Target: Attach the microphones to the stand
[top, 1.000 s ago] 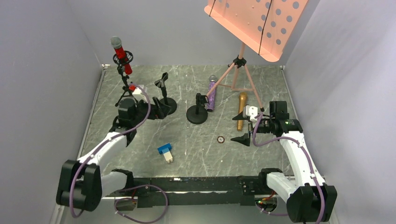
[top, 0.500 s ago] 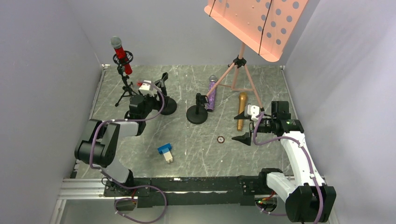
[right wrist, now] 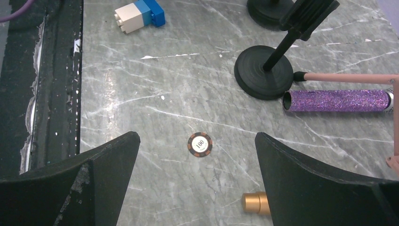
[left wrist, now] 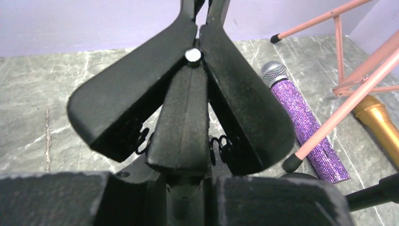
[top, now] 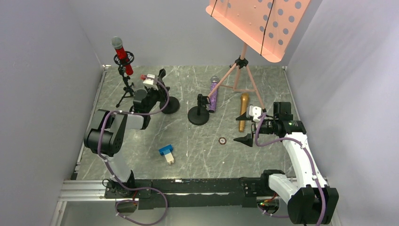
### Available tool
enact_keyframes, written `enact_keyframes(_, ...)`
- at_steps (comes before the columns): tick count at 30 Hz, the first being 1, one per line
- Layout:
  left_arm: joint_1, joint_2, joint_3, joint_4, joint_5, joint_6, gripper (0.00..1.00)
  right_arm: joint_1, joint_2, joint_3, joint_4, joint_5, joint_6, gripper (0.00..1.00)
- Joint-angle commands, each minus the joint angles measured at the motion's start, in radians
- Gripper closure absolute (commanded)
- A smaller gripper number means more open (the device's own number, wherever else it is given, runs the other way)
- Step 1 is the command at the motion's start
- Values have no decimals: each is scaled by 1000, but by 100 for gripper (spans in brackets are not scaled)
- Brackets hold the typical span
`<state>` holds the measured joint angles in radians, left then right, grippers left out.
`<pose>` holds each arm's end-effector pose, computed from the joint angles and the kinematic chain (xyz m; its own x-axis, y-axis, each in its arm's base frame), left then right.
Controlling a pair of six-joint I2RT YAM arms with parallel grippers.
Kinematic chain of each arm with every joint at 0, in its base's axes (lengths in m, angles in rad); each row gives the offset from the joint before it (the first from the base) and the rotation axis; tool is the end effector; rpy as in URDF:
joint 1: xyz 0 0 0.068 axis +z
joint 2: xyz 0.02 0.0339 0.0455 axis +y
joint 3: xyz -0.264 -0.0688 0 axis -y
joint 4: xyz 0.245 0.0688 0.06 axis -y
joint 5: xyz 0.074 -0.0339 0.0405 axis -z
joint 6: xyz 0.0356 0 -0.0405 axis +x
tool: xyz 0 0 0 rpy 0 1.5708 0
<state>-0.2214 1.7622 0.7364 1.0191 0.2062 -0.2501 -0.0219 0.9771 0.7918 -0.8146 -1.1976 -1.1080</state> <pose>0.3471 -0.0856 0.1935 -0.1090 -0.2238 -0.9685 0.4002 0.8820 -0.2488 0.1719 0.0294 0.2730 0.0674 -0.3278 -0.9423 -0.9738 0.1841 -0.1337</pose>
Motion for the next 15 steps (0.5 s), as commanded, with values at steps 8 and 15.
enact_keyframes(8,-4,-183,-72,66,252,129,100,-3,1,31,6,-25,-34,1)
enact_keyframes(15,-47,-477,-130,-276,437,184,100,-3,0,30,10,-24,-31,1)
